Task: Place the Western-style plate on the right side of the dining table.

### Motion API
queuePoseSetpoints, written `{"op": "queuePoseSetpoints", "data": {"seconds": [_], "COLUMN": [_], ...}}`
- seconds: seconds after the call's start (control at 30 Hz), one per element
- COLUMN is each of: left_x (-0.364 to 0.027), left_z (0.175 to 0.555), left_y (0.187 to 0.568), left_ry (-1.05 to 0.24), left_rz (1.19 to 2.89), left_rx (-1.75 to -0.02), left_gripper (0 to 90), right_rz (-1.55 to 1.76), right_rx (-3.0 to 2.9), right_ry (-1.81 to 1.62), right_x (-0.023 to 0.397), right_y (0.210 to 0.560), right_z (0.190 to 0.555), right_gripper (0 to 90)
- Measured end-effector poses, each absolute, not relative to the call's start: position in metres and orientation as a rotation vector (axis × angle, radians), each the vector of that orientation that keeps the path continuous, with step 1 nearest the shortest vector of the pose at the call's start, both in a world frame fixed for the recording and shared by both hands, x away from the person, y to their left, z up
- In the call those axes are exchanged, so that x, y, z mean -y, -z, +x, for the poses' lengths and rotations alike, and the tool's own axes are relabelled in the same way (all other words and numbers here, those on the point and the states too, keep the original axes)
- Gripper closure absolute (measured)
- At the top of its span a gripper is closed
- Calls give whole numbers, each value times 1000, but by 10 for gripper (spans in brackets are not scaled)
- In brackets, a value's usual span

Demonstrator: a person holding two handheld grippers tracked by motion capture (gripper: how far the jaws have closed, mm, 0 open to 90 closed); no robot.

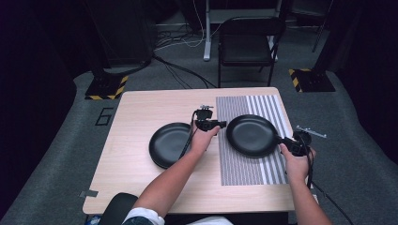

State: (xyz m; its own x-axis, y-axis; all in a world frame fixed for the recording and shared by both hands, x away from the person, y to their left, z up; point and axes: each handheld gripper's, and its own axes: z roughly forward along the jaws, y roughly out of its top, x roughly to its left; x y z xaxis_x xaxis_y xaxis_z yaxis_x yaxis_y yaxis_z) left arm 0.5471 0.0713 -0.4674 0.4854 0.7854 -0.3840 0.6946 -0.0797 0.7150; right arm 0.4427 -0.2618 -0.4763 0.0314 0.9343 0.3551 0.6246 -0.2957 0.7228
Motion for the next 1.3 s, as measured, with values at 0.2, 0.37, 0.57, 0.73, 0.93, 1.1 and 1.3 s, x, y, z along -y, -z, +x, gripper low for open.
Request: {"op": "queuePoseSetpoints", "data": {"seconds": [0.2,0.37,0.57,0.73,0.93,1.1,1.3], "left_x": [-91,-113,-145,-169,-205,-231,-254], "left_z": [542,536,529,525,514,507,494], "left_y": [460,456,450,442,432,432,431], "left_ry": [-172,-217,-257,-289,-367,-375,-404], "left_rz": [1805,1825,1797,1766,1749,1740,1726], "left_rx": [-1232,-1233,-1257,-1263,-1264,-1298,-1312], "left_gripper": [459,451,451,444,441,441,439], "right_rz": [1916,1902,1868,1838,1824,1788,1793], "right_rx": [-1605,-1606,-1625,-1638,-1662,-1689,-1700], "right_ry": [-1177,-1198,-1186,-1181,-1190,-1163,-1169], "right_x": [261,261,257,257,255,253,257], "right_y": [472,465,460,453,448,444,440], "right_z": [439,436,432,427,422,416,410], "right_gripper": [489,489,489,484,473,467,465]}}
